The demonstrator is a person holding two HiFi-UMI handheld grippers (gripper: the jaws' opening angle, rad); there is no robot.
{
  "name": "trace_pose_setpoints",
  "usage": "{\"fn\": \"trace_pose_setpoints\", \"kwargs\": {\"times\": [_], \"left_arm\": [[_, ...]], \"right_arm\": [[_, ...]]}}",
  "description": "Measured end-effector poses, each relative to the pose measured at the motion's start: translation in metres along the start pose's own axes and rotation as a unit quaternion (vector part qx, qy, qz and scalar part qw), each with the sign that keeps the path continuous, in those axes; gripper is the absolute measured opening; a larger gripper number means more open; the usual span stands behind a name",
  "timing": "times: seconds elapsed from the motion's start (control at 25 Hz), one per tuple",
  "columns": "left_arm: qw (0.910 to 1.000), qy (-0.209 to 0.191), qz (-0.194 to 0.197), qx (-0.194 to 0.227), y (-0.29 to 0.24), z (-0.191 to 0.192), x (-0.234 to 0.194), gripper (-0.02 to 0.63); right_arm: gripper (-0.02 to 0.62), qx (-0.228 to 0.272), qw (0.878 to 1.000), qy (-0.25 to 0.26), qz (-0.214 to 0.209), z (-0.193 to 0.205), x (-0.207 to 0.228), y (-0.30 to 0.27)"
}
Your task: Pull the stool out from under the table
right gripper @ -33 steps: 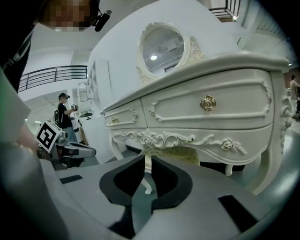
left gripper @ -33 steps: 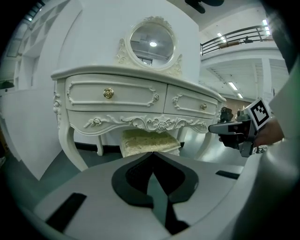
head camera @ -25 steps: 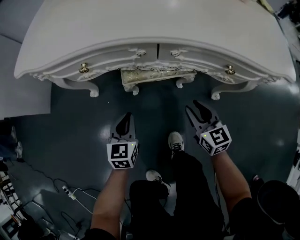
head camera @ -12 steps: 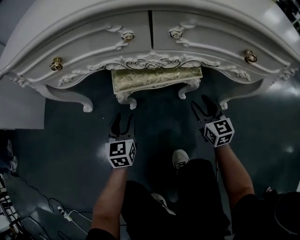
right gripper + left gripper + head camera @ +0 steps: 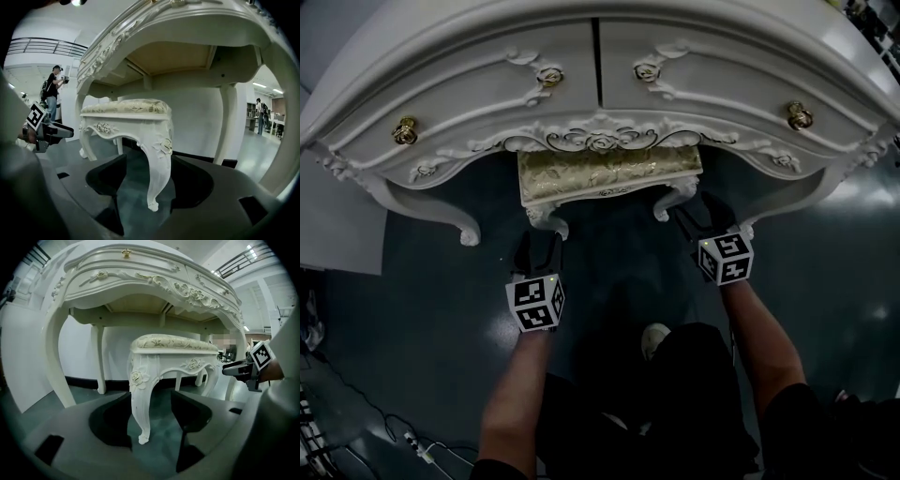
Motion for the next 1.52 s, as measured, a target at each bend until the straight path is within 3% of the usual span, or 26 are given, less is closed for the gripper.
{"fn": "trace_pose_setpoints", "kwargs": {"times": [0.64,0.8,1.52], "left_arm": [[0.9996,0.003,-0.005,-0.028,-0.055,0.013,-0.015,0.272],[0.9994,-0.004,-0.005,-0.034,-0.067,0.013,-0.02,0.272],[0.9981,0.002,0.007,-0.061,-0.068,0.019,-0.024,0.247]], "right_arm": [[0.298,-0.034,0.999,0.007,-0.006,0.01,0.022,-0.067],[0.296,-0.038,0.999,-0.012,0.0,0.012,0.023,-0.08],[0.278,-0.056,0.998,-0.014,0.012,0.021,0.017,-0.072]]}}
Point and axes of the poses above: the fingertips, and each gripper's own axes: y backward along the fingers, x to its right, z out of its underside, the point moved 4 cm from there along y, backward along the fingers, and after that the axes turned 6 degrees about x, right-handed, at the moved point
